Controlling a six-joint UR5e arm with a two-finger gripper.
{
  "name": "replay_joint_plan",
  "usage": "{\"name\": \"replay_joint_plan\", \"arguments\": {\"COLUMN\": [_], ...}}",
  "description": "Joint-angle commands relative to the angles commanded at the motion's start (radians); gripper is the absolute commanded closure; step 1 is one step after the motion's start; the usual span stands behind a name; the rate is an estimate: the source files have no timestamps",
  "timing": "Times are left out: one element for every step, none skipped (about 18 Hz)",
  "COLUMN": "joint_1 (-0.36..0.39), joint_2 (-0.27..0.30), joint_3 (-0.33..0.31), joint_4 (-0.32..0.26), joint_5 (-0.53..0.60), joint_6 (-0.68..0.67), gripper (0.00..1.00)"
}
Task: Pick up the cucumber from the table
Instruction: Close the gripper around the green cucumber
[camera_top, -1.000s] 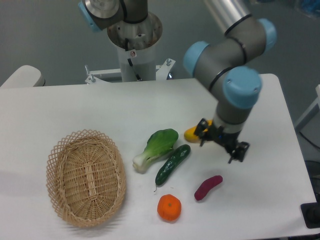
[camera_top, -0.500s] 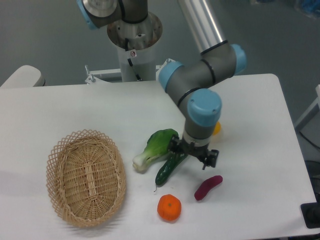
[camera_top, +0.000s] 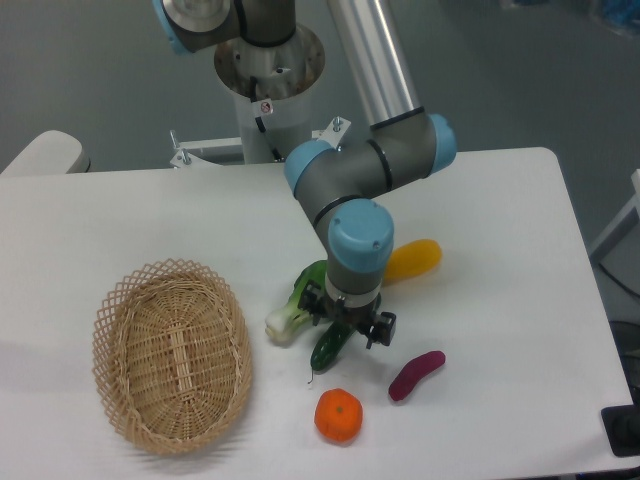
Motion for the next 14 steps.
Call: {"name": "replay_joint_plan", "arguments": {"joint_1": [0.000, -0.006, -0.012, -0.015, -0.017, -0.017, -0.017, -0.017, -0.017, -0.017, -0.017, -0.017, -0.017, -0.017], "joint_2": [-0.005, -0.008, -0.009, -0.014, -0.015, -0.018, -0.018, -0.015, -0.015, -0.014, -0.011, -0.009, -0.008, -0.006], "joint_3": [-0.002, 0.000, -0.002, -0.002, -0.002, -0.006, -0.008, -0.008, -0.009, -0.012, -0.018, -0.023, -0.023, -0.023], "joint_4": [0.000, 0.000, 0.002, 0.002, 0.002, 0.002, 0.002, 0.002, 0.002, 0.002, 0.002, 0.002, 0.002, 0.002], "joint_5": [0.021, 0.040, 0.051, 0.052, 0.055, 0.055, 0.055, 0.055, 0.055, 0.055, 0.054, 0.054, 0.052, 0.052], "joint_6": [0.002, 0.005, 0.008, 0.008, 0.008, 0.008, 0.008, 0.008, 0.008, 0.009, 0.009, 0.011, 0.012, 0.014], "gripper": [0.00, 0.00, 0.00, 0.00, 0.00, 0.00, 0.00, 0.05, 0.11, 0.16, 0.23, 0.28, 0.36, 0.47]}}
